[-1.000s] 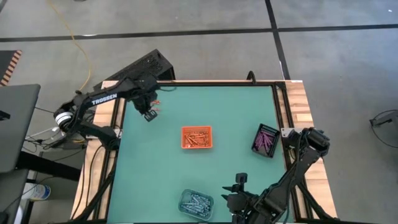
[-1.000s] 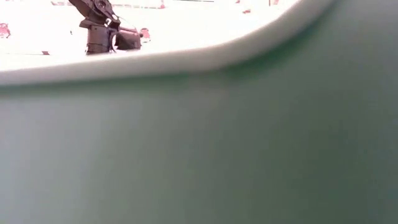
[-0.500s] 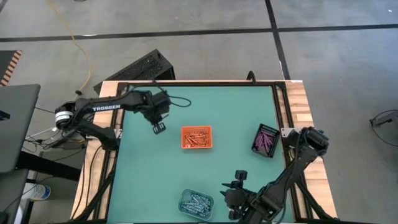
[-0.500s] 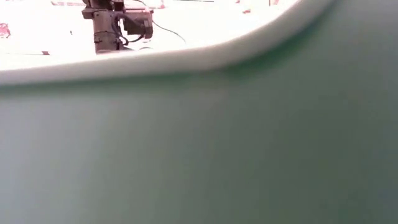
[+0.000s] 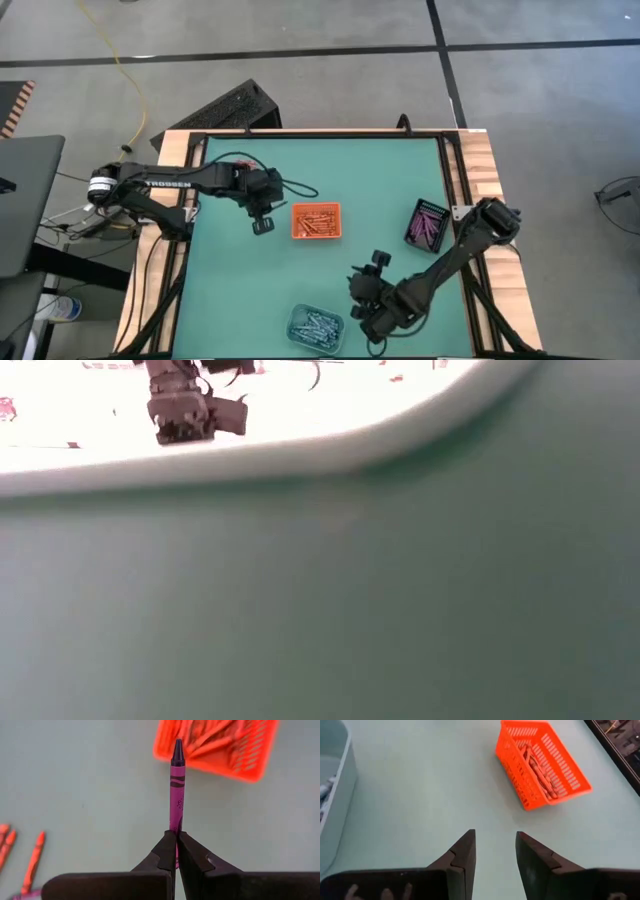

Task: Sort crayons
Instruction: Put the purple crayon into the black bin

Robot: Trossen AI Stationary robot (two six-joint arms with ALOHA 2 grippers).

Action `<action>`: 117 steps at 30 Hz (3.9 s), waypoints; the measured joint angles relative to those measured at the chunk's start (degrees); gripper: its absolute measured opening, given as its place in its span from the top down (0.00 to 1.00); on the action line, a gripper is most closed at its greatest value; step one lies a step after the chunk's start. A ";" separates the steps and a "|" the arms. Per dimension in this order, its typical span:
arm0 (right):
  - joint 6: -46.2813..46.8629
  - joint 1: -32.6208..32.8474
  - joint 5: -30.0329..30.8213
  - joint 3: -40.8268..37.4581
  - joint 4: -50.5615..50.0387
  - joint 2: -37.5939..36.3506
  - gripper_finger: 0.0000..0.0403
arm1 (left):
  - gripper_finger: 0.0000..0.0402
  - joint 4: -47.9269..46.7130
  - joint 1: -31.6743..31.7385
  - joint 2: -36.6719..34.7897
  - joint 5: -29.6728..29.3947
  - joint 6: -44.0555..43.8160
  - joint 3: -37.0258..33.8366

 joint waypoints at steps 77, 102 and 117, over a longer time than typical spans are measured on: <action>-31.86 -4.14 -0.39 -35.18 29.45 -52.54 0.67 | 1.00 45.43 -14.55 18.00 5.61 23.77 21.17; 3.65 15.11 13.55 -35.20 3.43 -48.76 0.67 | 1.00 66.45 -7.34 37.85 16.23 15.18 29.33; -3.34 17.78 28.59 -35.20 8.20 -48.83 0.67 | 1.00 65.75 -7.64 38.26 19.09 15.91 30.30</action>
